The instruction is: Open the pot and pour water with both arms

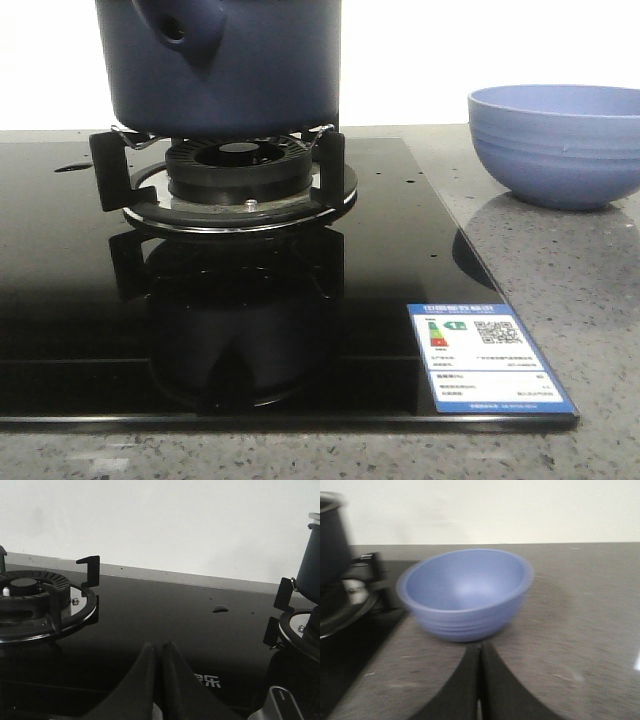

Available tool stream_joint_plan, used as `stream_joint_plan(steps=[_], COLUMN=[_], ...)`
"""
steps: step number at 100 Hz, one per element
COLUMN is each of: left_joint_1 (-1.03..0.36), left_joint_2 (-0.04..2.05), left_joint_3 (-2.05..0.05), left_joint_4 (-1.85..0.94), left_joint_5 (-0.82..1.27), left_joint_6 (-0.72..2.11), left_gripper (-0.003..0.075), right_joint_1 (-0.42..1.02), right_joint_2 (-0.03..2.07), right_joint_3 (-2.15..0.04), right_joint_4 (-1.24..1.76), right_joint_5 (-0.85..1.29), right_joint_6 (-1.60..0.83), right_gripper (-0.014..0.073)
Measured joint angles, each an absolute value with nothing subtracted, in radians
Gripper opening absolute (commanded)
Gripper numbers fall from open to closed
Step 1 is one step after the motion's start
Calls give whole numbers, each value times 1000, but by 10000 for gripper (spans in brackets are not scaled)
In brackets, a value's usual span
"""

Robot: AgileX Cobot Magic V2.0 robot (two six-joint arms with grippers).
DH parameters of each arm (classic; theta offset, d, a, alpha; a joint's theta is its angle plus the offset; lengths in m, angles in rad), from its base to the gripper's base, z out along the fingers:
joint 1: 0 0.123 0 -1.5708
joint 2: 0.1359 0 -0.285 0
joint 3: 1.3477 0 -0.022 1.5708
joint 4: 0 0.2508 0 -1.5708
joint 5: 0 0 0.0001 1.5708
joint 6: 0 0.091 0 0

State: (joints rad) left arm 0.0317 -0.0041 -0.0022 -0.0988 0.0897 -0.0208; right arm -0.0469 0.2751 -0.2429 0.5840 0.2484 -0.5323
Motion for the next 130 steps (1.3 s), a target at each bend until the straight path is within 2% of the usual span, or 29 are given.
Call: stream_joint_plan(steps=[13, 25, 49, 72, 89, 130], left_joint_1=[32, 32, 32, 32, 32, 32], left_joint_2=[-4, -4, -4, -4, -4, -4], left_joint_3=[-2, -2, -2, -2, -2, -2], left_joint_4=[-99, -99, -99, -99, -99, -99], left_joint_5=[90, 90, 90, 92, 92, 92], left_joint_6=[-21, -21, -21, -21, -21, -23], left_gripper=[-20, -20, -20, -20, -20, -20], right_joint_1=[-47, -47, -22, -16, -16, -16], right_joint_2=[269, 233, 118, -4, -10, -10], right_joint_3=[-229, -172, 8, 8, 8, 8], right_joint_4=[81, -70, -80, -75, -81, -84], right_joint_5=[169, 98, 8, 68, 134, 144], right_joint_6=[-50, 93, 130, 131, 131, 131], right_gripper=[-62, -62, -62, -62, -62, -62])
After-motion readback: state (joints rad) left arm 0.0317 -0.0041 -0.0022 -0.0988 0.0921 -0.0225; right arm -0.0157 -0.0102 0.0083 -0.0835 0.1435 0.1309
